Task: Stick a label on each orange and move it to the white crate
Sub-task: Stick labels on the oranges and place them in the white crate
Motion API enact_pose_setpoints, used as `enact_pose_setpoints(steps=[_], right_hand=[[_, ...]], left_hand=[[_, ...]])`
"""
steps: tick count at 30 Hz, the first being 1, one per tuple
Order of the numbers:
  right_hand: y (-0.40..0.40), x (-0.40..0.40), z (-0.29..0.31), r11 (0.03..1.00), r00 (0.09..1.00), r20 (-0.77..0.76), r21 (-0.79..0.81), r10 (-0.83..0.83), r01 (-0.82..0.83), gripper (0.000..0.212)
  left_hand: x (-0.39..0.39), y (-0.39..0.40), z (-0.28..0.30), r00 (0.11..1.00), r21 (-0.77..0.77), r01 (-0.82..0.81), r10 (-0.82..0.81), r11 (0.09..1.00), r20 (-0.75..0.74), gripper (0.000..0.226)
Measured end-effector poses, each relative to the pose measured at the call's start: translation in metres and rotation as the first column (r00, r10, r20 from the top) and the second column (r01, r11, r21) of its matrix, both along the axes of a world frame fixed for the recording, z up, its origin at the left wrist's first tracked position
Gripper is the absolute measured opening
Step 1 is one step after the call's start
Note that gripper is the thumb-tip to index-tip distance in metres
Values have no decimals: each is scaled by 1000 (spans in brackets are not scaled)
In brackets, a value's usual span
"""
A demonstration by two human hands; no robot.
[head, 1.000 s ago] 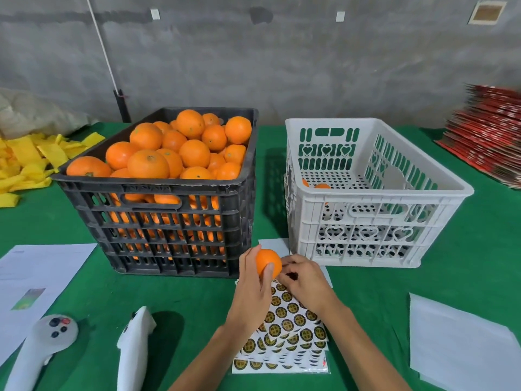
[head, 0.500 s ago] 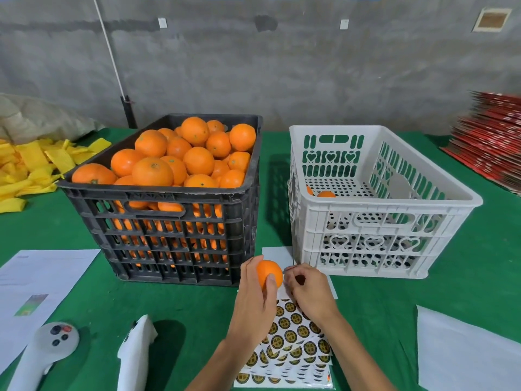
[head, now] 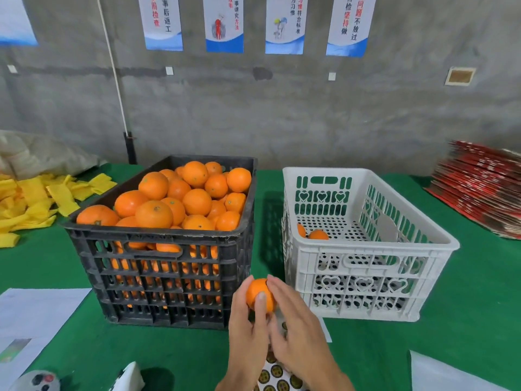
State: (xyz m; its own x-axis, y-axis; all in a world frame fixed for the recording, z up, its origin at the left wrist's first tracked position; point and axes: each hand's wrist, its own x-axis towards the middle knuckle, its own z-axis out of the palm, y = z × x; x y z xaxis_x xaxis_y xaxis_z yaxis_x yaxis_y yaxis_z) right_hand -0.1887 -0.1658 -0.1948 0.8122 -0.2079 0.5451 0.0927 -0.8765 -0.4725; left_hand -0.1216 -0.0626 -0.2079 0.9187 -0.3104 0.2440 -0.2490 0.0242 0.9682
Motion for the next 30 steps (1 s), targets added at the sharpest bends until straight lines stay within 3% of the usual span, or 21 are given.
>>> enact_pose_setpoints(steps=[3,6,8,11,15,17,20,26,30], right_hand=[[4,-1,40,970,984,170,-227,-47,86,64],[3,6,88,922,896,417,-267,-154,282,48],[-4,13,112,886,834,503,-250,-226,390,43],[-25,19,137,840,829,438,-246,-348,483,59],[-49,24,154,794,825,235,-233,-514,561,68],[-52,28,151,789,825,212,-245,-524,564,59],[-49,35,139,813,845,191,-235,-499,533,45],[-41,60,130,840,868,226,-233,-442,489,58],[-44,83,131,854,873,232,-212,-429,476,50]], left_hand=[[-3,-5,51,1000,-92,-8,8,996,8,50],[-4,-13,100,994,-137,60,-46,989,103,55],[2,-24,126,965,-63,108,-90,992,248,54],[19,-43,156,856,176,68,-148,982,495,49],[58,-55,177,756,348,-112,-147,931,637,41],[83,-54,185,763,388,-187,-115,902,636,39],[124,-51,195,841,539,-199,-141,818,523,45],[196,-64,208,886,802,-223,-228,554,403,68],[224,-79,210,891,870,-259,-243,420,383,71]])
